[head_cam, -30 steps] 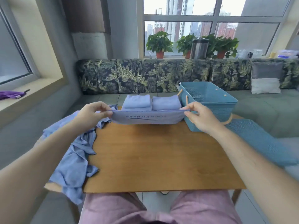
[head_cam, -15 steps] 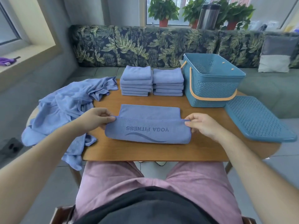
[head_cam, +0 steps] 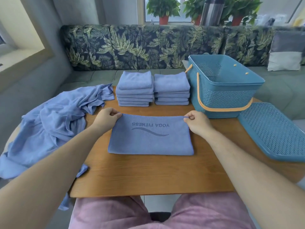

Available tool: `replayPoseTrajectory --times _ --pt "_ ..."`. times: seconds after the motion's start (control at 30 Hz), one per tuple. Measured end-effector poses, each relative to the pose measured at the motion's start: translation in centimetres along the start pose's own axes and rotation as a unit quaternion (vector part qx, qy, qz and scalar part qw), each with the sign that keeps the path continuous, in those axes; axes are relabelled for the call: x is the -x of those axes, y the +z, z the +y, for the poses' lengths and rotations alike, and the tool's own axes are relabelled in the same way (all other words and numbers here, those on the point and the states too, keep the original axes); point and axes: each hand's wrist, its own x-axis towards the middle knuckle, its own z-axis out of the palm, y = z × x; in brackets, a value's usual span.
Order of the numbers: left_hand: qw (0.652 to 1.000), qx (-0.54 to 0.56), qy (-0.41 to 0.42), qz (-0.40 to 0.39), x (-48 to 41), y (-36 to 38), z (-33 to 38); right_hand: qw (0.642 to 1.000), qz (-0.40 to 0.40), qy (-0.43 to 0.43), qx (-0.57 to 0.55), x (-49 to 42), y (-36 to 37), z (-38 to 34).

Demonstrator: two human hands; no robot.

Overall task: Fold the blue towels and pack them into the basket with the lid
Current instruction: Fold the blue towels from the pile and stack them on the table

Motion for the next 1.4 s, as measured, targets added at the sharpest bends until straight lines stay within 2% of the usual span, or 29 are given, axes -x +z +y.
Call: replayPoseTrajectory --times 0.17,0.3,0.4,0.43,0.5,0.57,0.63,0.83,0.97,1.07,1.13,1.23,1.3,1.4 --pt "0.997 -0.075 -0.002 -0.007 -1.9 2.4 -2.0 0.998 0.017 0.000 0.057 -1.3 2.5 1.0" --pt "0.994 -0.082 -0.010 0.069 -1.1 3.3 -2.2 0.988 0.056 -0.007 0.142 -0.3 3.1 0.5" --pt "0.980 -0.103 0.113 0.128 1.1 4.9 -0.5 0.965 0.087 -0.070 0.236 2.5 4.4 -2.5" --pt "0.975 -0.084 0.171 0.111 2.2 5.8 0.5 0.964 0.067 -0.106 0.236 3.5 5.2 -3.8" --pt "0.965 -0.049 0.256 0.027 4.7 7.9 2.4 0.963 -0.011 -0.143 0.227 5.2 7.7 -5.7" --pt "0.966 -0.075 0.240 -0.062 6.2 9.5 3.1 0.960 -0.081 -0.129 0.233 6.0 9.9 -6.4" --pt "0.965 -0.149 0.193 -0.093 6.1 9.9 2.3 0.957 -0.123 -0.098 0.243 6.1 10.5 -6.2" --pt "0.952 -0.253 0.128 -0.117 3.6 6.9 -0.8 0.949 -0.136 -0.059 0.279 4.4 7.3 -2.8" --pt "0.955 -0.254 0.100 -0.118 3.0 4.8 -2.4 0.949 -0.129 -0.042 0.286 4.4 6.1 -1.4" --pt "0.945 -0.289 0.103 -0.115 3.3 5.0 -2.3 0.943 -0.120 -0.028 0.310 4.6 6.4 -2.1" --pt "0.936 -0.315 0.111 -0.110 3.5 5.2 -2.1 0.939 -0.081 -0.048 0.332 5.6 6.7 -3.5" --pt "0.931 -0.328 0.113 -0.118 3.7 5.2 -1.7 0.943 -0.029 -0.155 0.294 8.8 8.4 -7.0" --pt "0.934 -0.320 0.103 -0.122 3.9 5.1 -1.6 0.944 -0.062 -0.180 0.271 10.6 10.1 -8.8" --pt "0.939 -0.315 0.082 -0.116 4.4 4.8 -1.4 0.942 -0.108 -0.173 0.268 11.1 11.1 -8.5"
